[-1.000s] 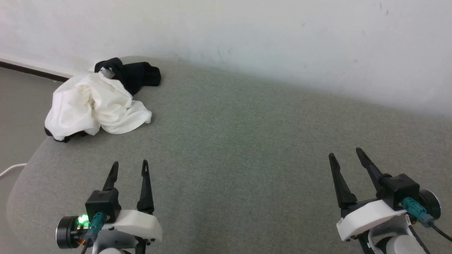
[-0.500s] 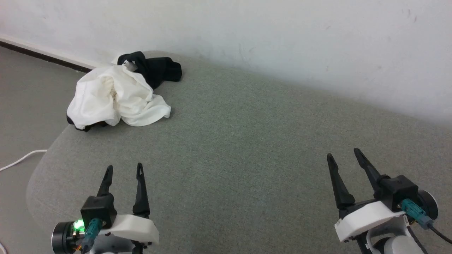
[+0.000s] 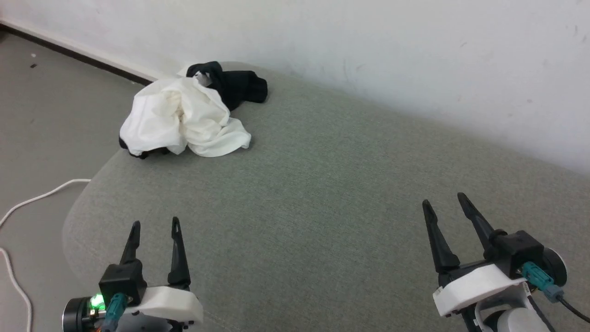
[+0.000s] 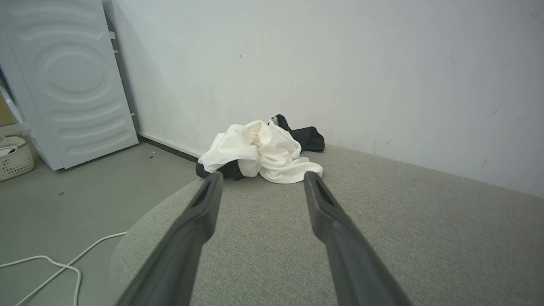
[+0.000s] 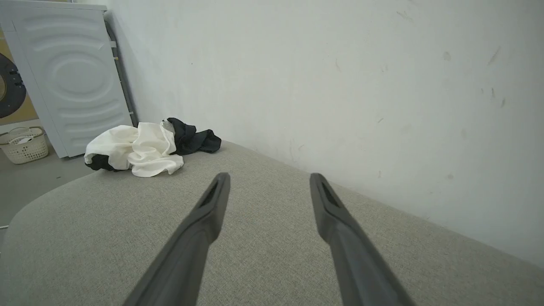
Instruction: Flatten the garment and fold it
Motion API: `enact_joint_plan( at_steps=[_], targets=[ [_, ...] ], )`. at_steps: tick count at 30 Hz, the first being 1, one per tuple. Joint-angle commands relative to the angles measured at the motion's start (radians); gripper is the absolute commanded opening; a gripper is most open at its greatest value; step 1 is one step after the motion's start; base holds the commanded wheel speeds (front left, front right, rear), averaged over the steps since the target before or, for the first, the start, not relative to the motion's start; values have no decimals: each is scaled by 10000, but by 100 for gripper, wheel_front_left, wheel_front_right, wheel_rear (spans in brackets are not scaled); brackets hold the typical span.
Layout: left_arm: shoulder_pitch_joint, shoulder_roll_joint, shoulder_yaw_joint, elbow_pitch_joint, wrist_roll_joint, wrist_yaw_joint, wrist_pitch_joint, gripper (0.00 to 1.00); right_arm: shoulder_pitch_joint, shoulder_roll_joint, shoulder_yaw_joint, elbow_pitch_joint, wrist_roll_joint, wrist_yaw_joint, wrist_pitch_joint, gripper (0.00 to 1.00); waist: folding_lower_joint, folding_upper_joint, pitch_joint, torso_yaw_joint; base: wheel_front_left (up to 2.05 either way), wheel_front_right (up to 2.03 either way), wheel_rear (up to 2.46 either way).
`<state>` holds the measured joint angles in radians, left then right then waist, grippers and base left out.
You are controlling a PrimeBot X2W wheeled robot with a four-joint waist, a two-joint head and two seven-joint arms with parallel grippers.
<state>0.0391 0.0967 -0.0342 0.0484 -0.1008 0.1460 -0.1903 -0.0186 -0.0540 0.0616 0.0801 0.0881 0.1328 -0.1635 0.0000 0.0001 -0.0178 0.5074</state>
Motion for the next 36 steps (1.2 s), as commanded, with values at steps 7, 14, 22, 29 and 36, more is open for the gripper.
enact_joint_plan(
  at_steps=[7,14,22,29,36],
  targets=[
    [174,79,-21,-97,-144,267,-224,100,-203,29,53,115,165,-17,-200,100,0,-1,-31,498,0,0,0],
    [222,122,-30,-94,-262,417,-370,100,-225,32,85,180,253,-18,-302,100,0,-1,-46,886,0,0,0],
    [260,168,-94,-78,-360,573,-538,100,-220,35,100,217,370,-19,-420,100,0,-1,-84,1386,-2,-2,-2],
    [208,191,-219,-17,-455,670,-684,100,-232,37,78,232,462,-21,-524,100,0,-1,-79,1779,-5,-5,-5],
    [-719,184,-365,243,-791,394,-387,100,-332,38,6,40,315,-21,-402,100,0,-1,474,1658,-1,-1,-1]
  ],
)
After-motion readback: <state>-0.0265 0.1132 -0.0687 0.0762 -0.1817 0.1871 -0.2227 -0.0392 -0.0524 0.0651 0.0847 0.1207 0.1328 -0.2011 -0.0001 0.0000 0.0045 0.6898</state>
